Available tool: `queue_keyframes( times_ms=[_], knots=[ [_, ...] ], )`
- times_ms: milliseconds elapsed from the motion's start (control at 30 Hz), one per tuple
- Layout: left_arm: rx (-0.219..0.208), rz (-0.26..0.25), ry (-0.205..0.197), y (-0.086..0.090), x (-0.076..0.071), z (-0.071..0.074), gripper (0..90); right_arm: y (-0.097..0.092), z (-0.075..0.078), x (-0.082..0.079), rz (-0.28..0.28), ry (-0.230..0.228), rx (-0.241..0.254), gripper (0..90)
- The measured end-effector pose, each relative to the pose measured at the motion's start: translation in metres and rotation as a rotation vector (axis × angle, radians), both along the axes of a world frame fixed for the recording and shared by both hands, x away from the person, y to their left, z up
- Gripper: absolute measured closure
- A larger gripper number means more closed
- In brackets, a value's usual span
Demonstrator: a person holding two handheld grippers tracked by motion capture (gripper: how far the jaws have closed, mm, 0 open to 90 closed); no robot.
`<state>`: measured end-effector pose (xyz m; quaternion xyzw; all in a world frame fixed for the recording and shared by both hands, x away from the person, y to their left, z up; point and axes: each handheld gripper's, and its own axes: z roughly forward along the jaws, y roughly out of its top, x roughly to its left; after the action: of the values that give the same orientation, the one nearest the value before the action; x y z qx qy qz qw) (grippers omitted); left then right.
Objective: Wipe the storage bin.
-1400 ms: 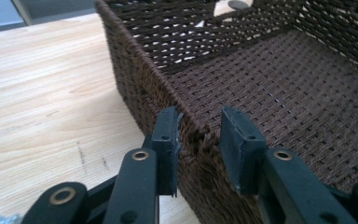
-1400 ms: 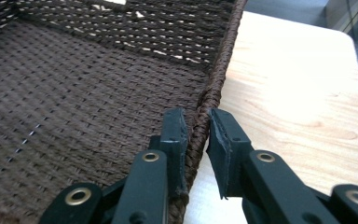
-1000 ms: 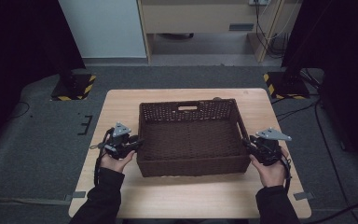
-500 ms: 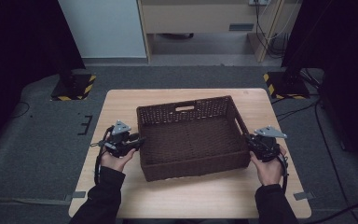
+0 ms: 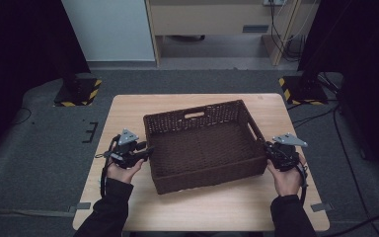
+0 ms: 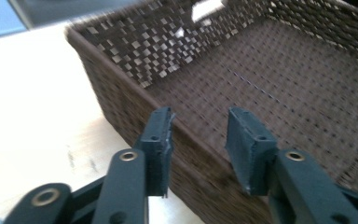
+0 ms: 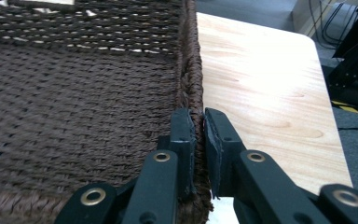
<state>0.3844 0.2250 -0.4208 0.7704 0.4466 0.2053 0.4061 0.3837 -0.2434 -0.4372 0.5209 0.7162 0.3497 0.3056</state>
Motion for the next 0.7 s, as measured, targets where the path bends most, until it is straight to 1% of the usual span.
queue_keyframes(
  times_ms=[67, 100, 133, 200, 233, 267, 333, 467, 533, 600, 700],
  knots=[
    [-0.007, 0.008, 0.002, 0.002, 0.004, -0.002, 59.2, -0.001, -0.001, 0.003, -0.005, -0.001, 0.006, 81.7],
    [0.003, 0.003, 0.012, 0.002, 0.006, -0.004, 59.5, -0.002, 0.000, 0.004, -0.004, -0.002, 0.009, 81.3],
    [-0.005, -0.005, 0.021, 0.001, 0.007, -0.007, 60.0, -0.002, 0.000, 0.005, -0.007, -0.004, 0.010, 79.6],
    [-0.018, -0.012, 0.028, 0.000, 0.008, -0.009, 61.0, -0.002, 0.001, 0.003, -0.008, -0.022, 0.011, 72.7],
    [-0.012, -0.010, 0.028, -0.001, 0.007, -0.009, 61.1, -0.002, 0.003, 0.002, -0.001, -0.033, 0.012, 68.5],
    [-0.008, -0.008, 0.031, -0.001, 0.007, -0.008, 61.6, -0.002, 0.004, 0.000, -0.003, -0.037, 0.016, 66.2],
    [-0.006, -0.003, 0.035, -0.003, 0.004, -0.007, 62.1, -0.003, 0.009, -0.005, 0.003, -0.049, 0.023, 63.1],
    [-0.006, -0.006, 0.031, -0.005, -0.004, -0.007, 61.7, -0.003, 0.014, -0.015, 0.014, -0.052, 0.055, 56.8],
    [0.000, -0.008, 0.023, -0.008, -0.010, -0.007, 61.5, -0.001, 0.015, -0.019, 0.012, -0.047, 0.059, 54.6],
    [0.016, -0.014, 0.014, -0.010, -0.014, -0.006, 61.7, 0.001, 0.015, -0.022, 0.009, -0.047, 0.059, 52.7],
    [0.028, -0.018, 0.005, -0.014, -0.019, -0.006, 62.3, 0.005, 0.014, -0.024, 0.004, -0.039, 0.057, 50.2]
  ],
)
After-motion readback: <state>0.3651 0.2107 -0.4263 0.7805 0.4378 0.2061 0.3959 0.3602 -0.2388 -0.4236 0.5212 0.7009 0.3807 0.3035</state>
